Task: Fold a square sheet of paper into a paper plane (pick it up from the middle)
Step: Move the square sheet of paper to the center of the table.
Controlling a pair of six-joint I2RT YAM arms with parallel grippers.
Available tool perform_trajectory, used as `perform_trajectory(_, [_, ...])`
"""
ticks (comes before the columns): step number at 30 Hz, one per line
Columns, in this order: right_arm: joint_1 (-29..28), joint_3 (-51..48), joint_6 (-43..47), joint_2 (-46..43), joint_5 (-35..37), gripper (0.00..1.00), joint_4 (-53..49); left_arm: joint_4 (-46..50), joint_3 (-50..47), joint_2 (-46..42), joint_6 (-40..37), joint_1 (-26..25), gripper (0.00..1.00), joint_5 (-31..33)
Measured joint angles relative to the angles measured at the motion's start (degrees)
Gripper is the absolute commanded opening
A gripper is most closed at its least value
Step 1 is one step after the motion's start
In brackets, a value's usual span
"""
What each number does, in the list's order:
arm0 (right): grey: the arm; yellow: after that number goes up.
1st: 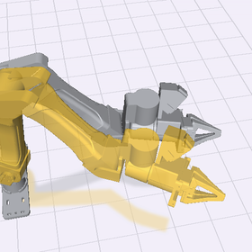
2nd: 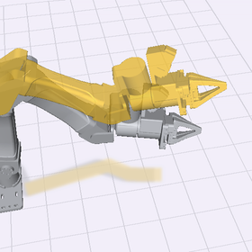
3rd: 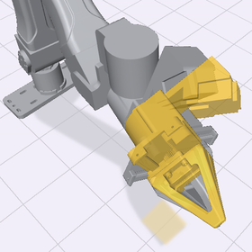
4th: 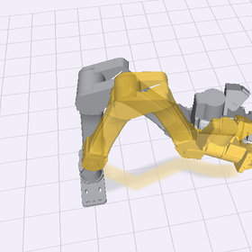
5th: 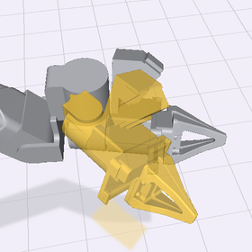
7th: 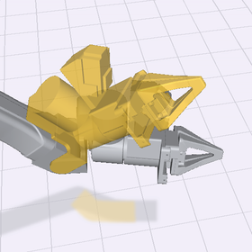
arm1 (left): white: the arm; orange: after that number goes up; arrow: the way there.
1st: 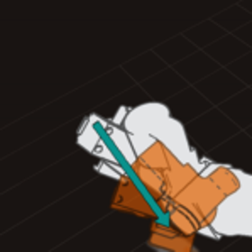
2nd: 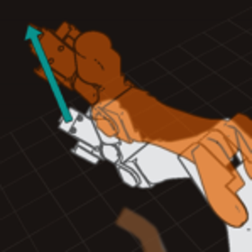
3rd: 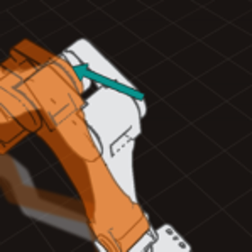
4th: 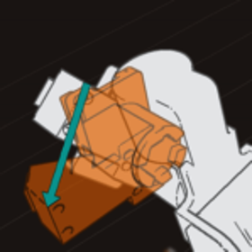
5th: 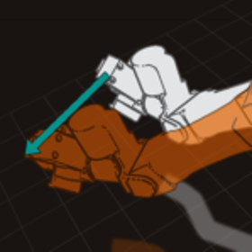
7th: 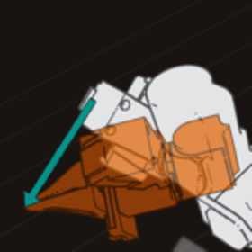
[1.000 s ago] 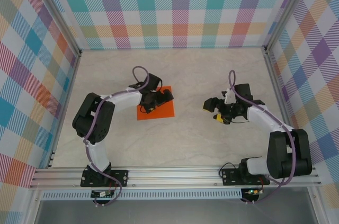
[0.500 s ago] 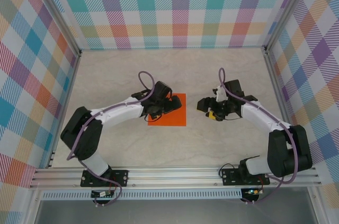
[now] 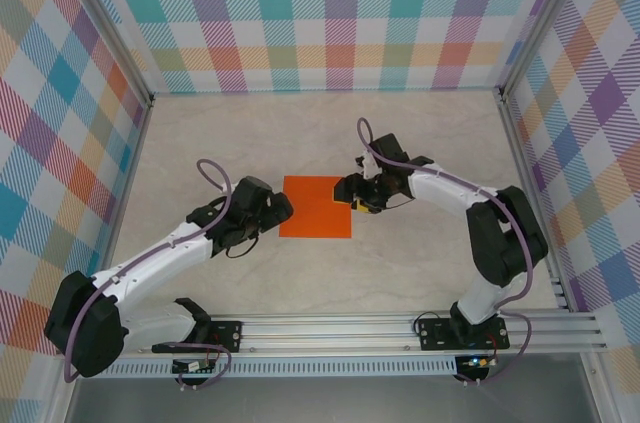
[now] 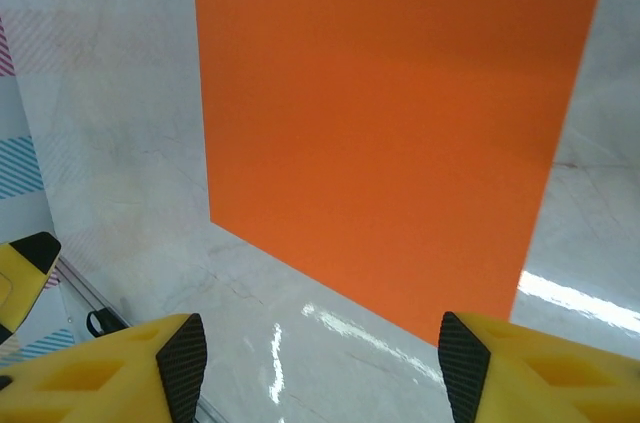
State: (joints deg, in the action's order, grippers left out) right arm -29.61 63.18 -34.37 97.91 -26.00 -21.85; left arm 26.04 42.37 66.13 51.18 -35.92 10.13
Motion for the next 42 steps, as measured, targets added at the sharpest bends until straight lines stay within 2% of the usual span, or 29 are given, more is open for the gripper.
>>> perform_trajectory(11, [-5.3,8.0,-0.9,11.4,0.8,0.63,-0.6,0.2,-2.5,-1.3,-1.7,0.1,1.0,-0.2])
perform_trajectory(18, [-6.0,7.7,-0.8,14.4,3.2,0.59,-2.6,-0.2,-4.1,-5.1,-4.3,0.1,1.0,-0.2])
perform_trajectory(30, [-5.7,-6.1,1.9,3.4,7.3,0.58,-2.1,-3.5,-8.4,-14.2,-7.7,0.1,1.0,0.0])
perform_trajectory(37, [-5.6,-5.4,2.7,1.2,11.9,0.61,-9.2,-4.7,-9.9,-16.7,-9.1,0.1,1.0,1.5])
perform_trajectory(42, [-6.5,0.8,2.0,0.6,16.5,0.59,-14.0,-3.3,-9.9,-17.2,-9.0,0.1,1.0,3.0])
